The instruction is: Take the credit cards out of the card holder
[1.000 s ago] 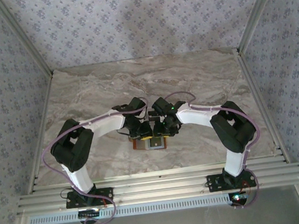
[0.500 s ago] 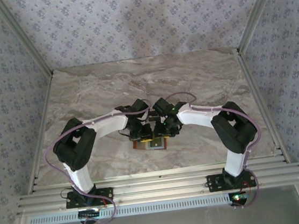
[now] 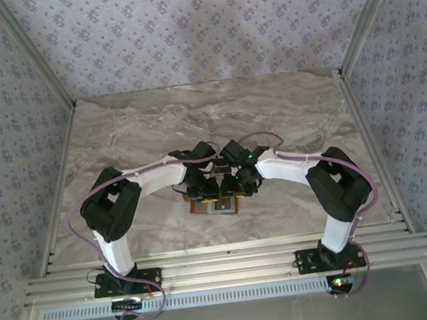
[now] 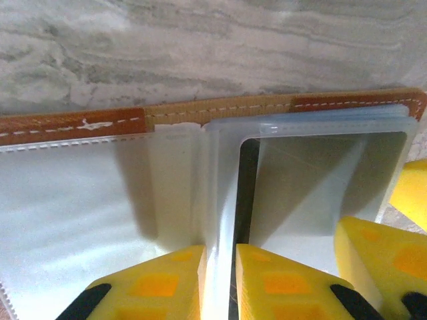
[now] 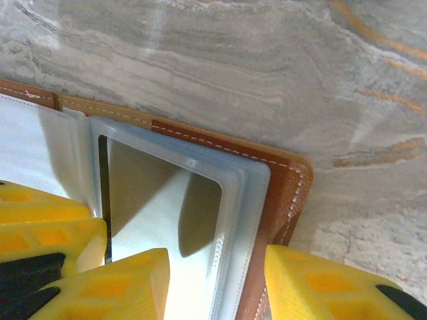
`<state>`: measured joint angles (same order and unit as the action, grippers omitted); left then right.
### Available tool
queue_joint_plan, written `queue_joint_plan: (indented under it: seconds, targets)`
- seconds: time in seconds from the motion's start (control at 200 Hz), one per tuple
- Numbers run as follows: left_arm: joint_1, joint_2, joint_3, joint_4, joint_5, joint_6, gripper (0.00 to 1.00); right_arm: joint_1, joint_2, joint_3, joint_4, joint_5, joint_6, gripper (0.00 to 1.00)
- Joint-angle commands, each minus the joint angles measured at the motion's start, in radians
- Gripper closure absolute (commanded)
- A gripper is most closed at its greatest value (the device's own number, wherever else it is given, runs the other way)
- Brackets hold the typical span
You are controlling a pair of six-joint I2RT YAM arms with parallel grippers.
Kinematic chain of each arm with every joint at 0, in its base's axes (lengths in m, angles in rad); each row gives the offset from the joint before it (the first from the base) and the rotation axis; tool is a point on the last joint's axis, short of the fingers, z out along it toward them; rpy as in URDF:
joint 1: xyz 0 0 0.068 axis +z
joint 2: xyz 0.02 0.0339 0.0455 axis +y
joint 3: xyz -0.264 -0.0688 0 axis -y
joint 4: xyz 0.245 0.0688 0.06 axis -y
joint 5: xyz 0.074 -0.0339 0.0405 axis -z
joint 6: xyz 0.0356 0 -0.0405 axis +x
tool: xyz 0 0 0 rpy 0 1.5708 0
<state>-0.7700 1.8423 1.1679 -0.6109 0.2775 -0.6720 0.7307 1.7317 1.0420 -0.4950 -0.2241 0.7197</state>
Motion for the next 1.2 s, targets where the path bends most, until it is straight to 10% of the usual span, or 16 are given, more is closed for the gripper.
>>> queue_joint_plan:
  seconds: [0.0, 0.73, 1.194]
  targets:
    - [-0.012, 0.021, 0.013, -0.062, -0.07, 0.023, 0.79, -0.004, -0.03, -0.018, -0.015, 0.014, 0.03, 0.57]
    - [-0.009, -0.056, 0.023, -0.156, -0.17, 0.022, 0.81, -0.025, 0.043, -0.032, -0.003, 0.015, 0.012, 0.65]
    - [0.062, -0.091, -0.037, 0.037, 0.114, -0.02, 0.77, -0.024, 0.041, -0.02, -0.007, 0.009, 0.004, 0.66]
